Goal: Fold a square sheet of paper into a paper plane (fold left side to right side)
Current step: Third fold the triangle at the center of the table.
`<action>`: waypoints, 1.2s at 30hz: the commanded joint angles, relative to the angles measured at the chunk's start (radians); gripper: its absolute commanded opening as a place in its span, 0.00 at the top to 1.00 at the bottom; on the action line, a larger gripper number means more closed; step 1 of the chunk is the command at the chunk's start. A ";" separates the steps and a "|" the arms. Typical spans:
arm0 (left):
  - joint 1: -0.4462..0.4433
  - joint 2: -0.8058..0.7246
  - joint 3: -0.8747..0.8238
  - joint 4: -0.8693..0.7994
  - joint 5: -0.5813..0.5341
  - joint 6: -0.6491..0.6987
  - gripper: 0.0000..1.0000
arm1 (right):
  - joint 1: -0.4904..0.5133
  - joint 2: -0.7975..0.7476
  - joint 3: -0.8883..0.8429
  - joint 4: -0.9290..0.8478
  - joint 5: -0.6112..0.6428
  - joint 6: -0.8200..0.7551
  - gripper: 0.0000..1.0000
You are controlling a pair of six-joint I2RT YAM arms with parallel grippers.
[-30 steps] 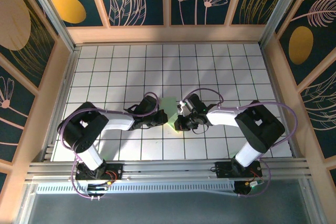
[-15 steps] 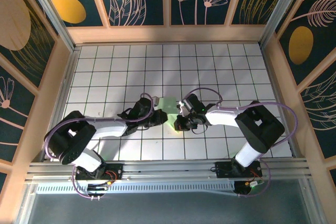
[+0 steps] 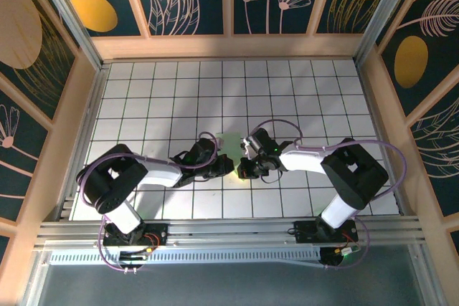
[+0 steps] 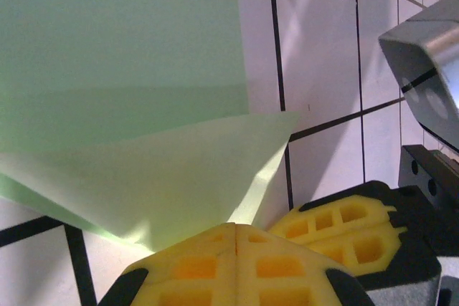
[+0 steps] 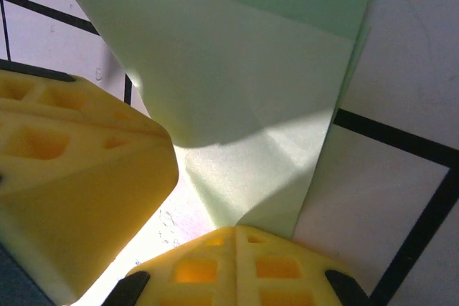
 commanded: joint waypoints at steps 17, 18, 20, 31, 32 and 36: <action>0.001 0.032 0.000 -0.053 -0.151 -0.050 1.00 | 0.010 0.068 -0.006 -0.162 0.165 -0.033 1.00; 0.002 0.031 -0.002 -0.056 -0.157 -0.050 1.00 | 0.011 0.070 -0.006 -0.162 0.165 -0.034 1.00; 0.007 0.031 -0.005 -0.054 -0.159 -0.051 1.00 | 0.011 0.070 -0.008 -0.161 0.164 -0.034 1.00; 0.128 0.044 -0.041 -0.014 -0.117 -0.020 1.00 | 0.012 0.070 -0.008 -0.169 0.162 -0.036 1.00; 0.144 0.044 -0.042 -0.015 -0.114 -0.013 1.00 | 0.011 0.070 -0.008 -0.168 0.162 -0.035 1.00; 0.192 0.037 -0.054 -0.026 -0.115 0.014 1.00 | 0.011 0.070 -0.008 -0.169 0.161 -0.035 1.00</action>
